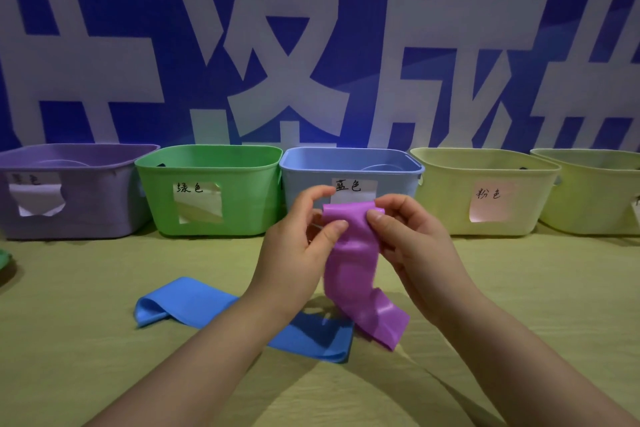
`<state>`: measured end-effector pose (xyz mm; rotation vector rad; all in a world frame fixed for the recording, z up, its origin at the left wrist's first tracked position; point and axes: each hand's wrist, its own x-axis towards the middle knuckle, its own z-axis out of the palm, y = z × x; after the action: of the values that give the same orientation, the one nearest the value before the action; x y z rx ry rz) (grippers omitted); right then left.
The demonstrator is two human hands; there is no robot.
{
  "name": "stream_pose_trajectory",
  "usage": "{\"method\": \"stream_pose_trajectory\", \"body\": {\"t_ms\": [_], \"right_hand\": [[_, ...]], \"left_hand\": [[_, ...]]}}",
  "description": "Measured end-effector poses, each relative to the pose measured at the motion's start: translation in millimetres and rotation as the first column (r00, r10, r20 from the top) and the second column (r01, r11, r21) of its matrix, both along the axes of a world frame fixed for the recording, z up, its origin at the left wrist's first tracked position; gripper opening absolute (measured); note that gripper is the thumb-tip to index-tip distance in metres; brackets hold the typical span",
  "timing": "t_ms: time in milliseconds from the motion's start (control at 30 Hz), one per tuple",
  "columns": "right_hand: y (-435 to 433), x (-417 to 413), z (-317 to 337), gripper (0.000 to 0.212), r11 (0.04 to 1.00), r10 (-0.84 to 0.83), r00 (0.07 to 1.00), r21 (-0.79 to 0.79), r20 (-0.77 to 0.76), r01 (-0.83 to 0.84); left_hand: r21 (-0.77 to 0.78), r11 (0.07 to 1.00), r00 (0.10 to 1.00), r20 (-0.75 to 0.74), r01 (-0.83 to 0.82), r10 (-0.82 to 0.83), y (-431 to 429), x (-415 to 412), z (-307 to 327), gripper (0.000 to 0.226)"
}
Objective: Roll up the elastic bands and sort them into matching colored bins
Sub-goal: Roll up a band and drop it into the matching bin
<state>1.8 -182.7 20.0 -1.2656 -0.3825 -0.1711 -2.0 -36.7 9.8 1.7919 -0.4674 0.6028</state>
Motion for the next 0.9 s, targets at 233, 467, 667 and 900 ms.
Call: {"method": "stream_pose_trajectory", "body": {"t_ms": [233, 467, 667, 900], "right_hand": [[-0.4, -2.0, -0.2, 0.018, 0.987, -0.097, 0.993, -0.125, 0.069, 0.105], [-0.2, -3.2, 0.7, 0.007, 0.952, -0.183, 0.975, -0.223, 0.125, 0.207], [1.8, -0.8, -1.9, 0.019, 0.917, -0.222, 0.968, -0.311, 0.119, 0.248], [0.4, 4.0, -5.1, 0.045, 0.833, -0.272, 0.950, -0.457, 0.150, 0.311]], "left_hand": [[-0.053, 0.999, 1.000, 0.003, 0.014, -0.014, 0.2, 0.0, -0.5, 0.015], [0.029, 0.999, 1.000, 0.009, -0.030, 0.030, 0.4, -2.7, 0.1, 0.023], [0.133, 0.982, 0.988, 0.096, -0.137, 0.125, 1.1, -2.5, 0.0, 0.012], [0.192, 0.964, 0.974, 0.171, -0.183, 0.151, -0.2, -3.0, -1.1, 0.004]]}}
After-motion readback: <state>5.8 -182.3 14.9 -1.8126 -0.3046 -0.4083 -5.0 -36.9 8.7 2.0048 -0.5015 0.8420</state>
